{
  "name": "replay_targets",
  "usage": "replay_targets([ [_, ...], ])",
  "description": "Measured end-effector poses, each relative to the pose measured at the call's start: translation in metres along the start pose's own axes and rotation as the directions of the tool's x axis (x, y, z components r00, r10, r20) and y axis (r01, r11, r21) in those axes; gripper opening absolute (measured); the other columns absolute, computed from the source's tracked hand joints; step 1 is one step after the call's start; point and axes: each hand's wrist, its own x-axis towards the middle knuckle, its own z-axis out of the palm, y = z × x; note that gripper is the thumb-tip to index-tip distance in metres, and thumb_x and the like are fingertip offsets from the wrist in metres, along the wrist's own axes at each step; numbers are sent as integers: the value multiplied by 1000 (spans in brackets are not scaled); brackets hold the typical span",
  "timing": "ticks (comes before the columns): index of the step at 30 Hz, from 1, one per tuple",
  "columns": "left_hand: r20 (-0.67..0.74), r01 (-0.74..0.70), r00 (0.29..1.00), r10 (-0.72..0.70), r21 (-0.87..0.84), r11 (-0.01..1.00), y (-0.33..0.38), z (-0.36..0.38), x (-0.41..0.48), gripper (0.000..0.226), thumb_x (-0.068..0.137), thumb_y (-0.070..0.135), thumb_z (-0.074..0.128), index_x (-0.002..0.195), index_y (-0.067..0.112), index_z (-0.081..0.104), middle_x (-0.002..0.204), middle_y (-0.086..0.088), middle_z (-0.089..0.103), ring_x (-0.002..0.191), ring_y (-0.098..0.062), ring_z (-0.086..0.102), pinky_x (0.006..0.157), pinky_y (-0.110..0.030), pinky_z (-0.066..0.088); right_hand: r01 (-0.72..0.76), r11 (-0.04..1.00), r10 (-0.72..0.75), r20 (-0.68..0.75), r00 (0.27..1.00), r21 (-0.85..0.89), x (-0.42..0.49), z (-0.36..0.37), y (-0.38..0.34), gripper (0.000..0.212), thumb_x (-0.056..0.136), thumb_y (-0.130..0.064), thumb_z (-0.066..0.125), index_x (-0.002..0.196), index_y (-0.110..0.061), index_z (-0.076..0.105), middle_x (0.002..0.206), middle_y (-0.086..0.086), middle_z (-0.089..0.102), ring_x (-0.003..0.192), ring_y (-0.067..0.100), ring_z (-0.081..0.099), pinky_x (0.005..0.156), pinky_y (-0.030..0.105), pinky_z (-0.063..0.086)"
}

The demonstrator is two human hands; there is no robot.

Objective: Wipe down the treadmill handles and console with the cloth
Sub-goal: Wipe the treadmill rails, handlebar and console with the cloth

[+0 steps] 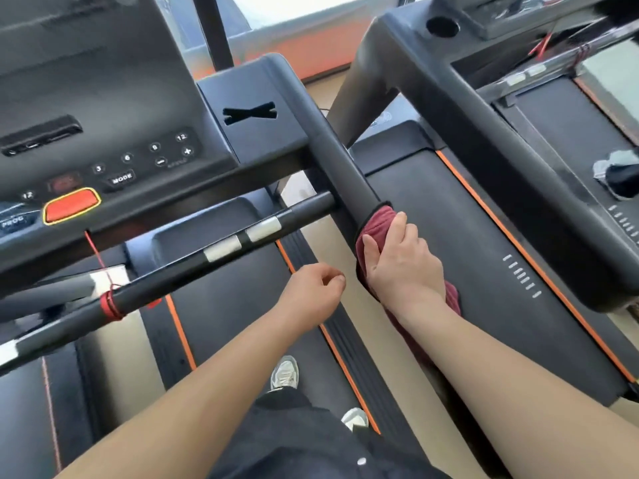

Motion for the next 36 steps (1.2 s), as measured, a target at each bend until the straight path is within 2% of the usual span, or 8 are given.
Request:
replay_targets([
  [4,3,28,1000,-28,-2,1000,2,-28,23,25,101,28,51,110,22,73,97,9,69,98,-15,65,84,-29,51,9,1000,-9,-5,1000,12,41,-8,-30,73,103,-53,23,152,2,26,137,18,52,113,35,59,76,47,52],
  [9,-19,43,999,-44,-49,998,5,-37,31,38,101,33,51,137,24,60,130,7,67,120,-13,61,93,-22,42,7,999,-6,-20,1000,33,79,-11,-56,68,104,-49,22,151,0,26,134,17,52,110,38,59,75,47,50],
  [11,6,52,999,-52,-63,997,0,-33,26,44,101,34,50,143,23,54,130,9,66,121,-12,60,96,-23,43,10,999,-8,-34,999,40,92,-11,-65,67,105,-50,22,150,0,28,133,17,53,109,39,59,75,46,48],
  [19,-13,74,997,-75,-59,996,-22,-21,-6,42,104,31,48,143,20,54,140,4,61,126,-11,57,94,-18,38,53,989,-53,-7,999,139,115,-13,-72,72,104,-56,23,154,-4,22,141,18,48,117,41,56,83,48,46],
  [25,-157,48,985,-68,-129,990,-10,13,-40,36,102,27,53,136,21,60,130,6,67,117,-8,61,94,-16,40,255,958,-258,3,966,128,58,-14,-23,75,103,-52,32,161,-11,7,157,13,31,131,35,45,92,49,47],
  [31,-328,-99,944,24,-212,972,18,94,-87,34,100,15,54,133,18,62,127,5,66,114,-8,61,103,-26,47,253,957,-260,40,965,139,-43,-2,54,75,104,-50,35,161,-13,6,166,11,18,138,31,39,96,45,47],
  [34,-406,-233,907,110,-267,935,41,147,-109,33,98,7,50,124,22,65,121,11,67,113,-4,60,102,-28,47,281,919,-303,37,952,276,-92,6,97,62,106,-42,32,162,-22,16,168,2,15,147,22,31,109,41,40],
  [36,-432,-241,897,95,-296,924,55,176,-125,39,102,10,48,138,21,59,136,14,59,124,6,50,109,-16,38,156,790,-243,69,968,592,-117,2,126,50,108,-31,34,158,-28,30,166,-10,24,149,4,27,122,32,28],
])
